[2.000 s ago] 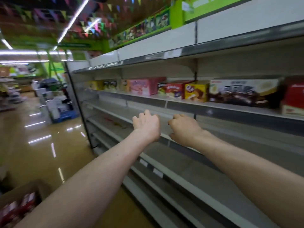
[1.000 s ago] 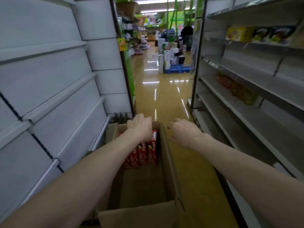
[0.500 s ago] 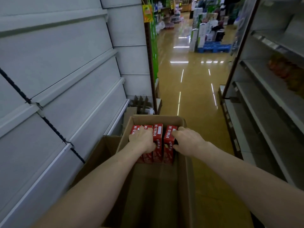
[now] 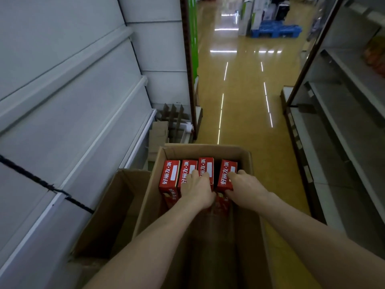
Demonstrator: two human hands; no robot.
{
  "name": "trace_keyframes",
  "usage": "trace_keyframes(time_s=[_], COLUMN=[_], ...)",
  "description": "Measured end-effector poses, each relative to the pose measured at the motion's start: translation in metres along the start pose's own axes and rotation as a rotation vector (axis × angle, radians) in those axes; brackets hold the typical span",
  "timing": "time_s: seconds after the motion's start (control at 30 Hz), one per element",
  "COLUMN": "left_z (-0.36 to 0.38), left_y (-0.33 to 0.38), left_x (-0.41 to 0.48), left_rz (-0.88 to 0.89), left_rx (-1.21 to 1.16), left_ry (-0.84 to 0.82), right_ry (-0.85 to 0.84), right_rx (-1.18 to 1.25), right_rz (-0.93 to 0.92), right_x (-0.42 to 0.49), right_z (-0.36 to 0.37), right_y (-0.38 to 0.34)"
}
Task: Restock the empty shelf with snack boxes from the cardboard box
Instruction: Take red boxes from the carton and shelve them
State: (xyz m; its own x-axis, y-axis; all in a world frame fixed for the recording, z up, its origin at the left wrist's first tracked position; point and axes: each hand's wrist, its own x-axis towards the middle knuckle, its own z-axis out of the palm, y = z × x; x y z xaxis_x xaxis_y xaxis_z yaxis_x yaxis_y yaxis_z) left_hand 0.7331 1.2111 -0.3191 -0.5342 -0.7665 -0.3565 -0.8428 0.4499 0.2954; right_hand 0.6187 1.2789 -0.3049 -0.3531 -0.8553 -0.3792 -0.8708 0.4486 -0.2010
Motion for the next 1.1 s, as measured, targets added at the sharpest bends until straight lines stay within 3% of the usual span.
trace_keyframes(time_s=[0.5, 0.63, 0.8, 1.1], left_z=[0.038, 0.051, 0.052, 0.03], left_y=[-0.001, 0.002, 0.013, 0.016], left_x=[0.092, 0.1, 0.105, 0.102], left_rz=[0.167, 0.224, 0.092, -0.355], left_rx=[-0.106, -0.309, -0.532, -1.22], left_ry=[0.082, 0.083, 0.049, -0.343], right_ry=[-0.02, -0.06, -0.095, 0.021], right_rx=[0.167, 0.203, 0.337, 0.355], right_rz=[0.315, 0.352, 0.427, 0.362], right_x=[0.09, 0.102, 0.108, 0.086], right_z=[0.041, 0.051, 0.059, 0.027], right_y=[0.003, 0.006, 0.005, 0.006])
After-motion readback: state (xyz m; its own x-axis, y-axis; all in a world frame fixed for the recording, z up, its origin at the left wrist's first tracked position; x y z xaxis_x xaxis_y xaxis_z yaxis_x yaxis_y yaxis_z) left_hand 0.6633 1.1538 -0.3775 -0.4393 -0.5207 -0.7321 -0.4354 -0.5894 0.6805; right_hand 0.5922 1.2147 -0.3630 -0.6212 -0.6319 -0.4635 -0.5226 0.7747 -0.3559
